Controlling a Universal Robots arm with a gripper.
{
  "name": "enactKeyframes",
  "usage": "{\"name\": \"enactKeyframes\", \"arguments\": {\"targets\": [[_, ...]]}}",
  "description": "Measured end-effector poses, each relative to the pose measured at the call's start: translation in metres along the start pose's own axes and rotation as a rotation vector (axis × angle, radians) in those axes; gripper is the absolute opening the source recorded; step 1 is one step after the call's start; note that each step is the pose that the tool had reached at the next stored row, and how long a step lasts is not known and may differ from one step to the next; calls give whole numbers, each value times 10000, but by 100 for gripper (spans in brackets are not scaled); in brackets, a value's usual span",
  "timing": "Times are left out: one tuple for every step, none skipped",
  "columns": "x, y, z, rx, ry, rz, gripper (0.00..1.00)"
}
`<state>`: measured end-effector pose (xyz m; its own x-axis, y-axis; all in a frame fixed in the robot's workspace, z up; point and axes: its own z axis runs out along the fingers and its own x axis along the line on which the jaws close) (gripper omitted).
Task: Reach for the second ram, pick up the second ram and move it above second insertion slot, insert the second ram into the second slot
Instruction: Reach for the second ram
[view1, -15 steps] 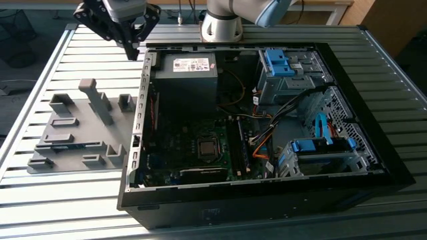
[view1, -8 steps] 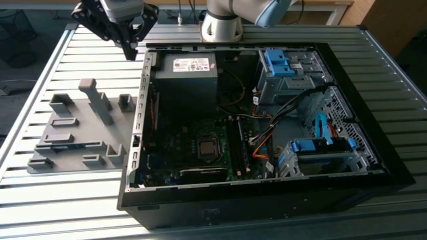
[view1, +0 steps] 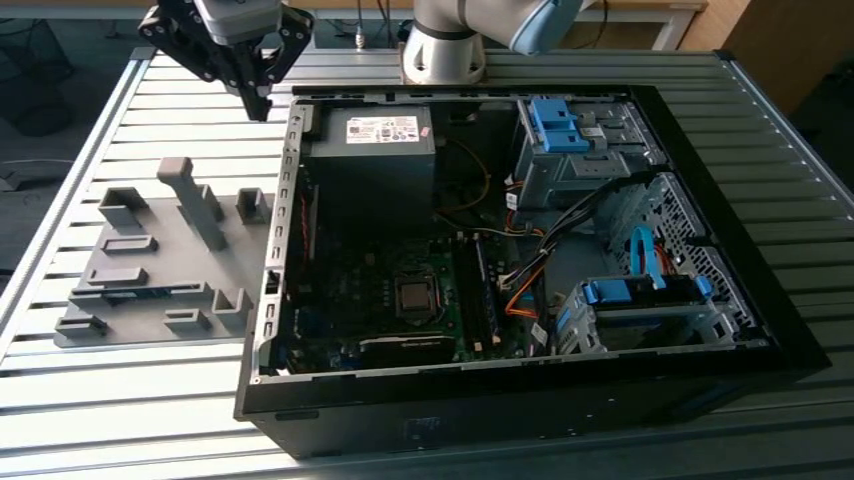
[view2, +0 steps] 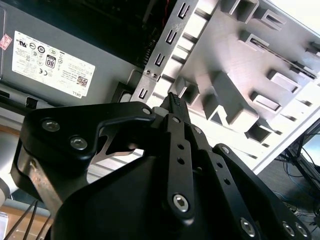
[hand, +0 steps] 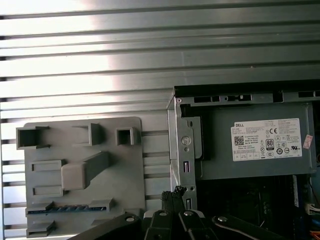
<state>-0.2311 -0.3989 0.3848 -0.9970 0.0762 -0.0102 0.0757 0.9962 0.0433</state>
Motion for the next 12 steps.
{"name": "enactKeyframes", "arguments": {"targets": [[4, 0, 0, 0, 0, 0, 11], [8, -1, 0, 0, -1, 1, 11], [12, -1, 0, 0, 0, 0, 11], [16, -1, 0, 0, 0, 0, 11], [20, -2, 0, 0, -1, 0, 11], [24, -2, 0, 0, 0, 0, 11], [28, -2, 0, 0, 0, 0, 11], [32, -2, 0, 0, 0, 0, 11], [36, -3, 0, 0, 0, 0, 11], [41, -3, 0, 0, -1, 0, 11], [45, -3, 0, -1, 0, 0, 11], [50, -4, 0, 0, 0, 0, 11]]}}
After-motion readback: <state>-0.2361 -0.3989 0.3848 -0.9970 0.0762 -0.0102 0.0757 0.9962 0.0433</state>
